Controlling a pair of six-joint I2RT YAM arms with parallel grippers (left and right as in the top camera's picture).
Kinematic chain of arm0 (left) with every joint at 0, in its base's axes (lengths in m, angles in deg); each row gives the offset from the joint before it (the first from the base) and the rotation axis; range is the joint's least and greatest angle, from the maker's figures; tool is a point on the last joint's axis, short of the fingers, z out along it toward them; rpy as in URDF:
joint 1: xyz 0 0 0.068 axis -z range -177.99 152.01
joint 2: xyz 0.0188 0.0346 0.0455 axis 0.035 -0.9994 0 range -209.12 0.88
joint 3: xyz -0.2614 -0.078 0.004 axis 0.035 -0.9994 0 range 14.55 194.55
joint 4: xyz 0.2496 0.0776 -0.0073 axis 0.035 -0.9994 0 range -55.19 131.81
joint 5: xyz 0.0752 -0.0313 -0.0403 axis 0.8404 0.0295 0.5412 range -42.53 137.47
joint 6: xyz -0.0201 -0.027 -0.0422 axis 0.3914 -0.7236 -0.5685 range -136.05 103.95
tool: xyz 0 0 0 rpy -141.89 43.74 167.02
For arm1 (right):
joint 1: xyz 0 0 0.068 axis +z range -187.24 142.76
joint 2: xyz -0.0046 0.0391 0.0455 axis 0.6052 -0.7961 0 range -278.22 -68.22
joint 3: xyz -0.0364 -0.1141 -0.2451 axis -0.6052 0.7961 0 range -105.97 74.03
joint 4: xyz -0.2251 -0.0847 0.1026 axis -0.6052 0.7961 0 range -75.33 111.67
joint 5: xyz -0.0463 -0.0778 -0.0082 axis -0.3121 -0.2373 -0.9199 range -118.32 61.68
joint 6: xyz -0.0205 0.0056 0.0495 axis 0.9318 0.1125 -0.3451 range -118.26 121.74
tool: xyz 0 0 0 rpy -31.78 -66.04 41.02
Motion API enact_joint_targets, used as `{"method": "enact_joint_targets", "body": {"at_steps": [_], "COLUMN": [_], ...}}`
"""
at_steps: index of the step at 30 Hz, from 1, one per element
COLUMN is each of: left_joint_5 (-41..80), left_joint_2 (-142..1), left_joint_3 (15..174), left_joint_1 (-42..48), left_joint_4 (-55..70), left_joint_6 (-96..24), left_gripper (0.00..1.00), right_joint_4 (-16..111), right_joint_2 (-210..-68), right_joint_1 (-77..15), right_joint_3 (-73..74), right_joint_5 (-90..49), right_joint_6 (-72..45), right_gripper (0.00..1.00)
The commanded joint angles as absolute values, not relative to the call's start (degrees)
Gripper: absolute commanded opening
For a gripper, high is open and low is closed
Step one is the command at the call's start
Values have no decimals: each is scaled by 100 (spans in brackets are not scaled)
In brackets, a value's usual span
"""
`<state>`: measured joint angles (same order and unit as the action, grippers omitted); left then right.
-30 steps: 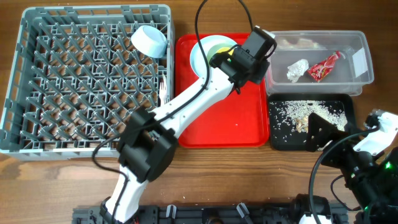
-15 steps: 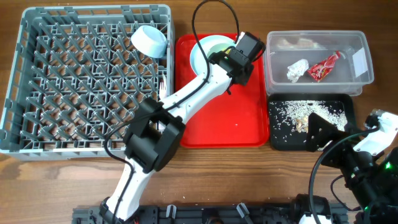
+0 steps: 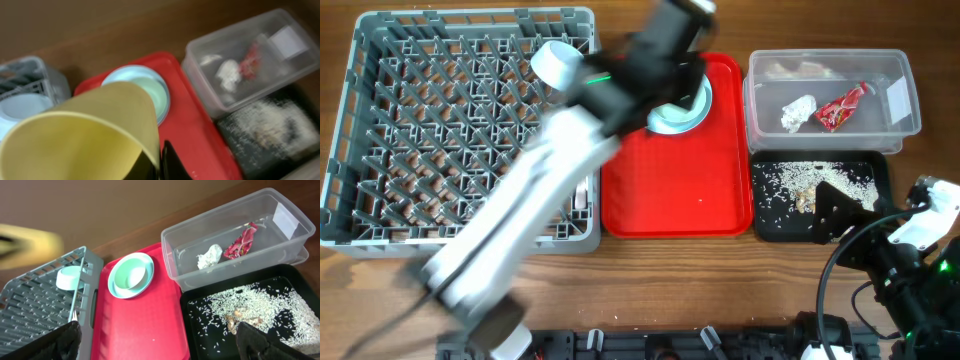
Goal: Sort waste into correct bins and load items into the dishwasher rack
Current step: 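Carry the yellow cup left and set it in the dish rack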
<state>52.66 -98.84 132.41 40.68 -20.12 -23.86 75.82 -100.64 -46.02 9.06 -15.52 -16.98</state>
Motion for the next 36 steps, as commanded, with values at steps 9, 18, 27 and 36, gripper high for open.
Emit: {"method": "enact_joint_targets", "body": {"at_steps": [9,18,27,36], "left_joint_5": [-935,-3038,-2544,-3210], "left_joint_2": [-9030,-9032,-9266,-9266], "left_joint_3": [11978,7729,6542,6540], "left_joint_1": [1349,-932,-2749,-2821], "left_joint_4": [-5429,-4878,-3846,-4141], "left_joint_6": [385,2737,2698,2551], "left_gripper": [4,4,4,8], "right_joint_4": [7564,7564,7564,7564], "right_joint_2": [-10047,-10049,-10049,-10051], "right_joint_1": [-4611,-4611,-4611,-4611], "right_joint_3": [888,888,888,888], "right_joint_5": [-1633,-1633,-1633,-1635], "right_joint_6": [-1643,-1643,-1643,-1645], "right_gripper": [100,100,100,100]}}
